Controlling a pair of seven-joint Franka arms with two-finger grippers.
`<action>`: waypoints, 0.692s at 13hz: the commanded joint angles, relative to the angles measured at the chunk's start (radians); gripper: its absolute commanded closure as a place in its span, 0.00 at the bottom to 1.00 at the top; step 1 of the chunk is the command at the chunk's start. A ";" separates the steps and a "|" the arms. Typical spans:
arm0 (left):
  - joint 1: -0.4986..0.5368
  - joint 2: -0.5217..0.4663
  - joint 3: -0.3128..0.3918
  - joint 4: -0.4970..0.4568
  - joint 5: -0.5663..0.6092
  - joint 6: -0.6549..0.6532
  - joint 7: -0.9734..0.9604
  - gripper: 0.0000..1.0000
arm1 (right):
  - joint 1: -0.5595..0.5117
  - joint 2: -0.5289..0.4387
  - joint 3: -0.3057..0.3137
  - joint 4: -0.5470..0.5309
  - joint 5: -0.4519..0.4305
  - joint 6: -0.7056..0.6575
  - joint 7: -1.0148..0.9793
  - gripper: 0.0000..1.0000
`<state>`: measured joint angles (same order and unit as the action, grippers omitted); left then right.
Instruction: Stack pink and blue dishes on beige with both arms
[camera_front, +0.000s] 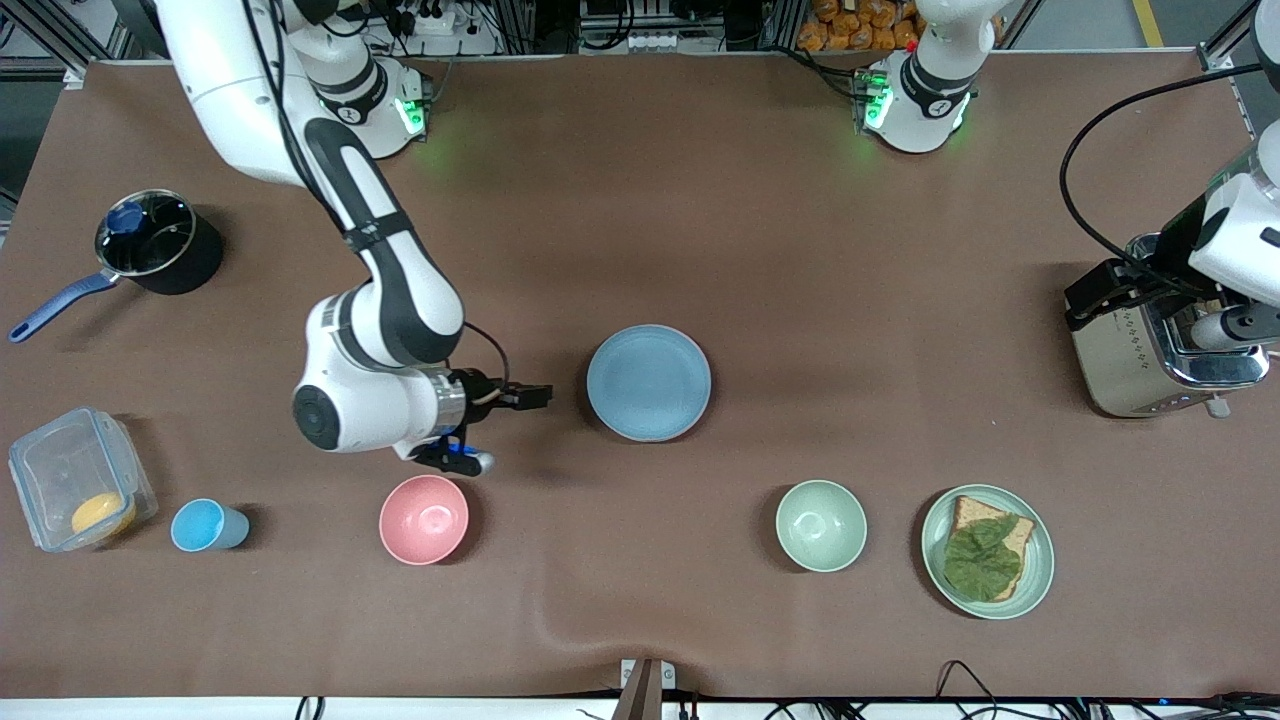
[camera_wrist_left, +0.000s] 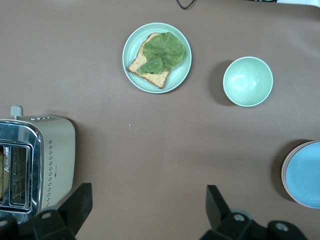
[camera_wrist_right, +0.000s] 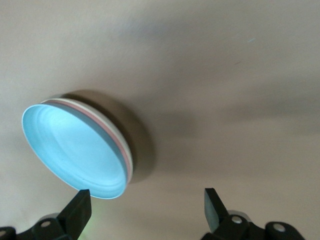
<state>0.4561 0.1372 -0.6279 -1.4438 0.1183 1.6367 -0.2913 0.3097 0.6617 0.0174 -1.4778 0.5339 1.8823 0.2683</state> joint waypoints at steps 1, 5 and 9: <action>0.015 -0.018 -0.007 0.035 -0.031 -0.017 0.056 0.00 | -0.061 -0.057 0.015 -0.018 -0.144 -0.064 0.005 0.00; -0.177 -0.040 0.170 0.037 -0.035 -0.018 0.078 0.00 | -0.122 -0.134 0.013 -0.006 -0.343 -0.147 0.008 0.00; -0.306 -0.047 0.329 0.033 -0.049 -0.035 0.124 0.00 | -0.197 -0.243 0.006 -0.012 -0.411 -0.193 0.005 0.00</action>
<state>0.1708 0.1145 -0.3513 -1.4037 0.1062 1.6212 -0.2251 0.1664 0.4901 0.0105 -1.4676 0.1596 1.7128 0.2690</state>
